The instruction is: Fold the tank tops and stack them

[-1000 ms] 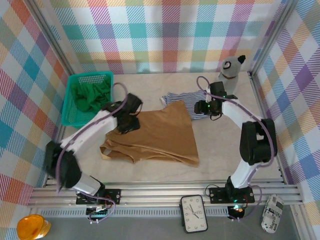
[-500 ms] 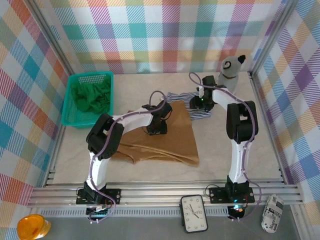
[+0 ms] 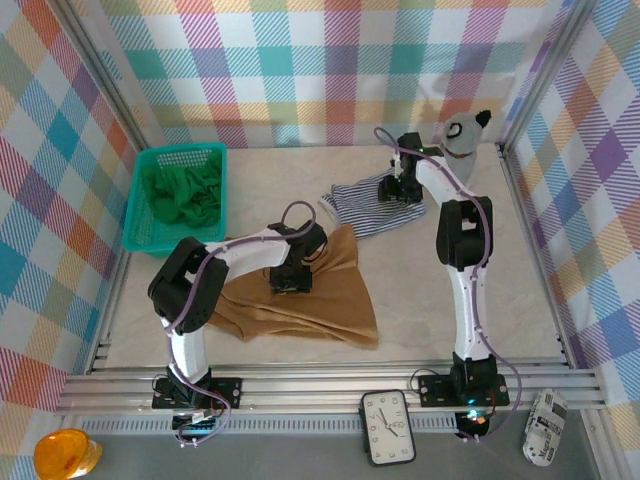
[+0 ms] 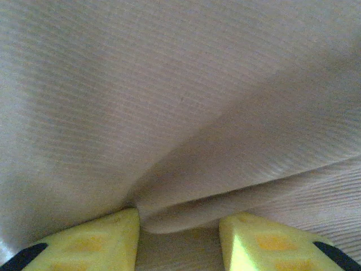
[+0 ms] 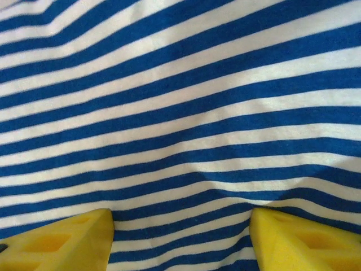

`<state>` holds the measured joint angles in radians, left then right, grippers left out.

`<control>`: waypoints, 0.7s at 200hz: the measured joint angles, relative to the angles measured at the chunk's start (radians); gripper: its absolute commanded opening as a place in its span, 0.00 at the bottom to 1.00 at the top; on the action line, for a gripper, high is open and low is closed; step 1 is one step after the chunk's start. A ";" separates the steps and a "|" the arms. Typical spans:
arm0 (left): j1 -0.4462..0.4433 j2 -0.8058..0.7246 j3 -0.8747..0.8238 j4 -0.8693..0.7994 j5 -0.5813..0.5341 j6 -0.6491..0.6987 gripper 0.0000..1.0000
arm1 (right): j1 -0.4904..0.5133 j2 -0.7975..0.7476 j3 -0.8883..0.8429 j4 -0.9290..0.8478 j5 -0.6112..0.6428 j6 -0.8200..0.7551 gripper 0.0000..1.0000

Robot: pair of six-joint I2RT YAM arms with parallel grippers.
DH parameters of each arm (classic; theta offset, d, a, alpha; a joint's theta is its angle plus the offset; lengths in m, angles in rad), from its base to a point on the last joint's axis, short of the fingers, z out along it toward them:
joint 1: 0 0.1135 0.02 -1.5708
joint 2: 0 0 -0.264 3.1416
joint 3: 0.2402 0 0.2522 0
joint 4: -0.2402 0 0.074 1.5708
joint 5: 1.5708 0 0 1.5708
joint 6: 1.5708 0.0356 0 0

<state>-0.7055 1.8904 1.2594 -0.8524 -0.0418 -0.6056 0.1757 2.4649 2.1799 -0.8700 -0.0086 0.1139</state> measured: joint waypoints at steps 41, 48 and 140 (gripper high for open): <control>-0.001 0.141 0.482 -0.144 0.000 0.043 0.42 | -0.025 -0.036 -0.065 0.067 -0.078 -0.003 0.68; -0.001 0.177 0.582 -0.140 -0.001 0.050 0.41 | -0.026 -0.074 -0.125 0.096 -0.093 -0.007 0.69; 0.066 0.762 1.239 -0.036 0.071 0.030 0.31 | -0.035 -0.574 -0.743 0.391 -0.242 -0.024 0.71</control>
<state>-0.6392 2.6522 2.4981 -0.8883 0.0296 -0.5755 0.1406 1.8908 1.4368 -0.4793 -0.2508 0.0898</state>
